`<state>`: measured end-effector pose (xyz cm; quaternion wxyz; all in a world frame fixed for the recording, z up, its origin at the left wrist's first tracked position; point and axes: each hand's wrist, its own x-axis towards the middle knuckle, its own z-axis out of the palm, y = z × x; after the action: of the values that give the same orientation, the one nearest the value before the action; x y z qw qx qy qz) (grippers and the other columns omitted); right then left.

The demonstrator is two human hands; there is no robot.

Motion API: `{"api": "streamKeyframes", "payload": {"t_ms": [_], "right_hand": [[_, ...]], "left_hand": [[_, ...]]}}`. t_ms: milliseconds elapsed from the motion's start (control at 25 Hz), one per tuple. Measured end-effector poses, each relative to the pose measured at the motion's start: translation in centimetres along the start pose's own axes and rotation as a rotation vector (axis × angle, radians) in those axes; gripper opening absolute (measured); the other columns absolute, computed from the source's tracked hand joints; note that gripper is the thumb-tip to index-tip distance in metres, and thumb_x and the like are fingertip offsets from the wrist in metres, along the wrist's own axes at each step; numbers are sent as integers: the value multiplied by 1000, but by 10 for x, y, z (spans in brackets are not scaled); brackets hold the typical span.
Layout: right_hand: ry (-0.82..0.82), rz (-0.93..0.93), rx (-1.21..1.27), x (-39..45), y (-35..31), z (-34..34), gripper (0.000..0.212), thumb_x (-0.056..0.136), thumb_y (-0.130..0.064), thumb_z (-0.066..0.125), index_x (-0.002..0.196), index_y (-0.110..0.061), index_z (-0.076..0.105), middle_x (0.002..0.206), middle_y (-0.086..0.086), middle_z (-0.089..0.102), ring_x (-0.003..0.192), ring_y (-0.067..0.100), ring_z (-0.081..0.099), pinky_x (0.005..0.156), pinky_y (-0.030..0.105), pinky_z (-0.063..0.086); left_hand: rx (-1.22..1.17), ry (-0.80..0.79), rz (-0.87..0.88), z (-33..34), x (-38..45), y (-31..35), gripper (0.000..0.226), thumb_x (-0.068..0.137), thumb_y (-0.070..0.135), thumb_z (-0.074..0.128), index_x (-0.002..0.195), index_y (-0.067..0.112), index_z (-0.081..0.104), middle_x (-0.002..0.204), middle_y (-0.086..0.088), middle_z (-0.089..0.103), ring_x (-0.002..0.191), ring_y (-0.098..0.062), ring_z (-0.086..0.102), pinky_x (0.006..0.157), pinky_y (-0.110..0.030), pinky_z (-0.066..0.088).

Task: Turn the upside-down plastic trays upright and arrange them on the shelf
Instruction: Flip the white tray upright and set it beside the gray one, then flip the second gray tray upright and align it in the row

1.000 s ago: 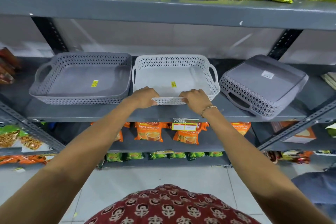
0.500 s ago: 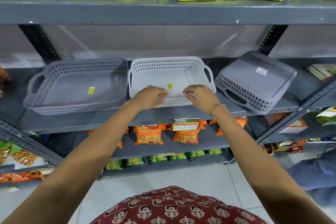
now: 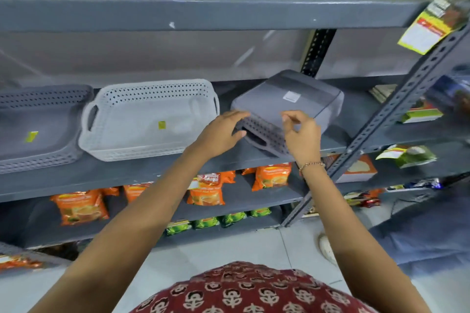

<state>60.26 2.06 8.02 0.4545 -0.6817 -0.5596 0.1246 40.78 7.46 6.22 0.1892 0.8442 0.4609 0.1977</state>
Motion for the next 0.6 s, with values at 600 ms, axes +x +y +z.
{"api": "streamKeyframes", "payload": {"t_ms": [600], "right_hand": [[-323,1016,987,-6,100,-21,30,101,-29,33,93,-9,55,85,7,59,73,17,58,70,29,50]], "left_hand": [[336,-79,-86,86,36,42,109,78,25,75,152,14,-5,163,-7,-7,150,-24,-10,123,-41,3]]}}
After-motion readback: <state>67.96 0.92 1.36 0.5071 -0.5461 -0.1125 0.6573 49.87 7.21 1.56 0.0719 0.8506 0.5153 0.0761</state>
